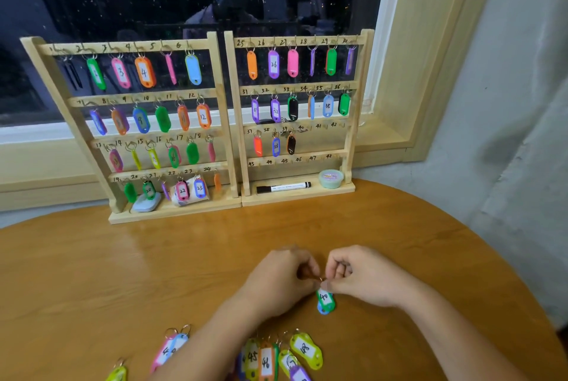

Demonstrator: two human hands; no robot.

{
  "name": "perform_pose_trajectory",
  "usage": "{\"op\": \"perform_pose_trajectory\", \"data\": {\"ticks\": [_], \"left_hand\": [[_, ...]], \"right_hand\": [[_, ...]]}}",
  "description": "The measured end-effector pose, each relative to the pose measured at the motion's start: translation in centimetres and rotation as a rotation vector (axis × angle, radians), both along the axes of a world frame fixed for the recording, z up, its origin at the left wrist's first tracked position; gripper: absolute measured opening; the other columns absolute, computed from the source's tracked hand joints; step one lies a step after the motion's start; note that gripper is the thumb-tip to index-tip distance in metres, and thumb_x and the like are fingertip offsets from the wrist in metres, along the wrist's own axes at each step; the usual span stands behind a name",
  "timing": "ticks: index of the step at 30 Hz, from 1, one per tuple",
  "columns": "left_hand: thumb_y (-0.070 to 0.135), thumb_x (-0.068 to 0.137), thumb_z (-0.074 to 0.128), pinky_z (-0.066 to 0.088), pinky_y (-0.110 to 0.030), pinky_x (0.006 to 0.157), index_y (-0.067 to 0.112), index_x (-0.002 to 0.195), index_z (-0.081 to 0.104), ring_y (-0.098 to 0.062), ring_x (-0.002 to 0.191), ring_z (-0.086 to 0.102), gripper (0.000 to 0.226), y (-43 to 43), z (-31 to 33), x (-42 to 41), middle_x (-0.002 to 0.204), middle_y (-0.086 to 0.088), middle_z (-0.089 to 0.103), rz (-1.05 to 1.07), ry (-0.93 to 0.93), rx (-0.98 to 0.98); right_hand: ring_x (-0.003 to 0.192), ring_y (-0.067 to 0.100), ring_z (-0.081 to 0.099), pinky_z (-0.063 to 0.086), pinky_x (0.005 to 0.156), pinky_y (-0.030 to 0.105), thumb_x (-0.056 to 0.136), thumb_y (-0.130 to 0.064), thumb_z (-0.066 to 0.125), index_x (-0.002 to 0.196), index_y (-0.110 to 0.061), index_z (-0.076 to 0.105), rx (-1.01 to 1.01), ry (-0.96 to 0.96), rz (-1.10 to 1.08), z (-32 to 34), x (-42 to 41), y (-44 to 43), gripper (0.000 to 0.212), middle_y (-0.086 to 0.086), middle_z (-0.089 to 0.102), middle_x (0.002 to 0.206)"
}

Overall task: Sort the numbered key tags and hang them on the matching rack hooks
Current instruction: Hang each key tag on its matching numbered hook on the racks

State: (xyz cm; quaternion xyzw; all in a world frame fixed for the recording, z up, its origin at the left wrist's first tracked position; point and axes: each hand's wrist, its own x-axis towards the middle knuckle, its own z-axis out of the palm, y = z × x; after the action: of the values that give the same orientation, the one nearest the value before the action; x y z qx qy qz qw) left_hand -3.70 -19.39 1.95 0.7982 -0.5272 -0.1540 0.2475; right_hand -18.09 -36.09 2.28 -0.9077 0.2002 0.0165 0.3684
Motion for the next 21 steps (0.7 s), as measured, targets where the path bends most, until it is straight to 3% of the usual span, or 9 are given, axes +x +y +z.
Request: {"op": "perform_pose_trajectory", "data": {"ticks": [5,13,17,21], "left_hand": [[0.033,0.092,0.078,0.054,-0.028,0.082,0.028,0.095,0.075,-0.005,0.088,0.063,0.007,0.1,0.0,0.0,0.095,0.012,0.07,0.021,0.032,-0.01],[0.031,0.096,0.077,0.052,-0.017,0.076,0.031,0.093,0.075,-0.003,0.085,0.066,0.004,0.5,0.6,0.9,0.088,0.012,0.074,0.041,0.18,-0.058],[0.029,0.097,0.075,0.055,-0.02,0.078,0.031,0.093,0.075,-0.003,0.086,0.066,0.005,0.1,1.6,1.8,0.09,0.012,0.075,0.062,0.177,-0.092],[0.021,0.095,0.071,0.054,-0.018,0.077,0.03,0.089,0.075,0.0,0.083,0.068,0.011,-0.7,3.5,3.4,0.086,0.016,0.076,0.109,0.13,-0.135]], "right_hand": [[0.071,0.002,0.06,0.05,0.066,0.029,0.084,-0.048,0.083,0.081,-0.036,0.072,-0.015,0.007,0.0,0.2,0.0,0.1,0.016,-0.016,0.069,0.076],[0.074,0.002,0.062,0.052,0.068,0.027,0.093,-0.037,0.078,0.086,-0.037,0.075,0.027,-0.04,-0.017,0.7,0.2,-0.5,0.008,-0.018,0.072,0.082],[0.08,0.01,0.071,0.06,0.078,0.039,0.096,-0.032,0.076,0.087,-0.038,0.076,0.022,-0.13,-0.075,2.0,1.4,-1.2,0.011,-0.01,0.075,0.087],[0.074,0.006,0.067,0.056,0.076,0.035,0.095,-0.025,0.076,0.084,-0.031,0.078,0.002,-0.276,-0.154,4.5,3.9,-2.5,0.013,-0.009,0.076,0.082]]}}
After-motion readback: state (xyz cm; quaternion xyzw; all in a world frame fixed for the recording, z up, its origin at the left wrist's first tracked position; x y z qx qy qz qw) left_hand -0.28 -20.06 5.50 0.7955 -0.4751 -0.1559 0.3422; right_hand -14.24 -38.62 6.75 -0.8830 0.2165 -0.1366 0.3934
